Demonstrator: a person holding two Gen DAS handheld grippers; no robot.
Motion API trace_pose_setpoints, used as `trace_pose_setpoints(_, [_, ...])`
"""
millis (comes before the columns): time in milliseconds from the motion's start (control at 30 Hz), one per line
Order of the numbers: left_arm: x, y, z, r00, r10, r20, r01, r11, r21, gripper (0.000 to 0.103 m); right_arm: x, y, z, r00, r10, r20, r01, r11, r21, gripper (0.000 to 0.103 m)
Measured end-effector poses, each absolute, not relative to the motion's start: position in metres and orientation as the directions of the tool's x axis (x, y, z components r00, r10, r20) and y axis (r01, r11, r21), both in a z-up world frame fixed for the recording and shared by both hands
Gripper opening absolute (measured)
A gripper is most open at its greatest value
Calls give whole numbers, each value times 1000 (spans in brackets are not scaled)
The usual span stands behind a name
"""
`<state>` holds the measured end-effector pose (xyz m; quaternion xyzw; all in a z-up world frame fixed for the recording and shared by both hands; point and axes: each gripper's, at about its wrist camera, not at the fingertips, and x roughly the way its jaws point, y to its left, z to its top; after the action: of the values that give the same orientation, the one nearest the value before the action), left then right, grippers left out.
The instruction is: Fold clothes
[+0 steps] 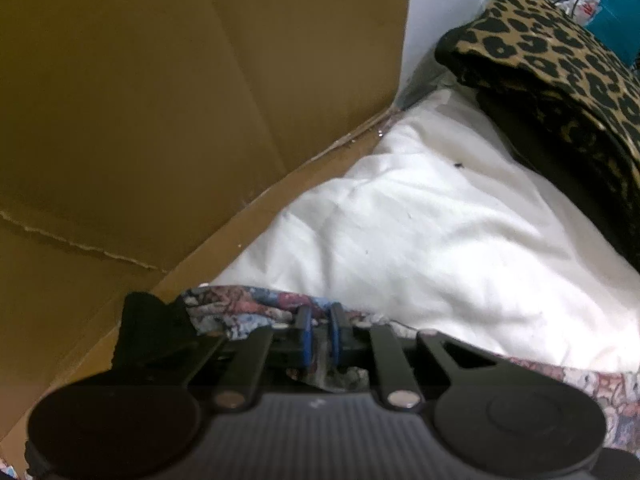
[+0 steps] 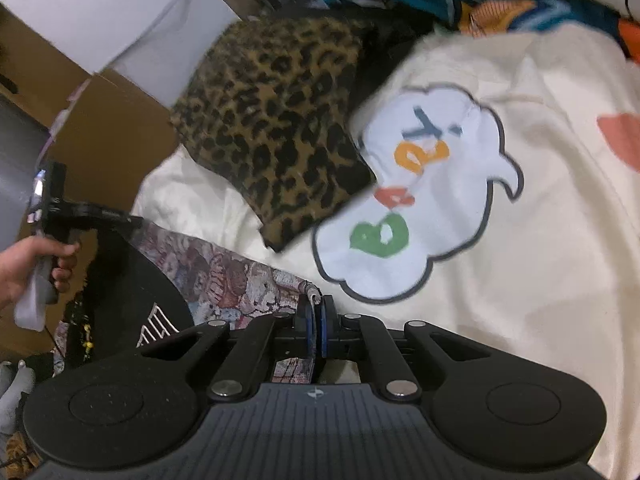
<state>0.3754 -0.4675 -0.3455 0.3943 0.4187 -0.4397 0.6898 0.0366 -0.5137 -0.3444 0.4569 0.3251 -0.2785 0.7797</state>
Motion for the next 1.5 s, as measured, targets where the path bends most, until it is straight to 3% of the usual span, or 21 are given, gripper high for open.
trace_pose_setpoints(167, [366,-458,-336,258,-272,-927,950,247,192,13,18,-526,-342,651,-182,-737,744,346,572,21])
trace_pose_setpoints(333, [356,-439,-328,226,-287,-931,962,215,167,14,20,-526,-339,679,-186,-710,722,341,601,25])
trace_pose_setpoints(400, [350,-431,-325,218,-291,-931,966,201,163,14,27,-523,-343,666,-177,-725,730,355,584,32])
trace_pose_setpoints(667, [334,-382,-317,155,-326,-933,979,179,100,15,21,-507,-349,518,-242,-820,828,385,409,30])
trace_pose_setpoints(900, [329,-330,-307,108,-350,-930,983,179,47,17,8,-486,-326,551,-258,-794,802,428,417,31])
trace_pose_setpoints(967, [326,-313,-295,105,-359,-927,984,172,45,22,13,-476,-315,575,-252,-779,775,472,420,31])
trace_pose_setpoints(1033, [328,-297,-286,116,-367,-923,983,176,53,26,21,-466,-306,598,-235,-766,743,522,419,31])
trace_pose_setpoints(1233, [336,-245,-262,111,-435,-893,974,227,11,26,59,-426,-295,619,-198,-760,672,634,383,31])
trace_pose_setpoints(1500, [332,-136,-244,107,-466,-878,961,275,-28,32,96,-339,-305,591,-43,-805,536,767,352,31])
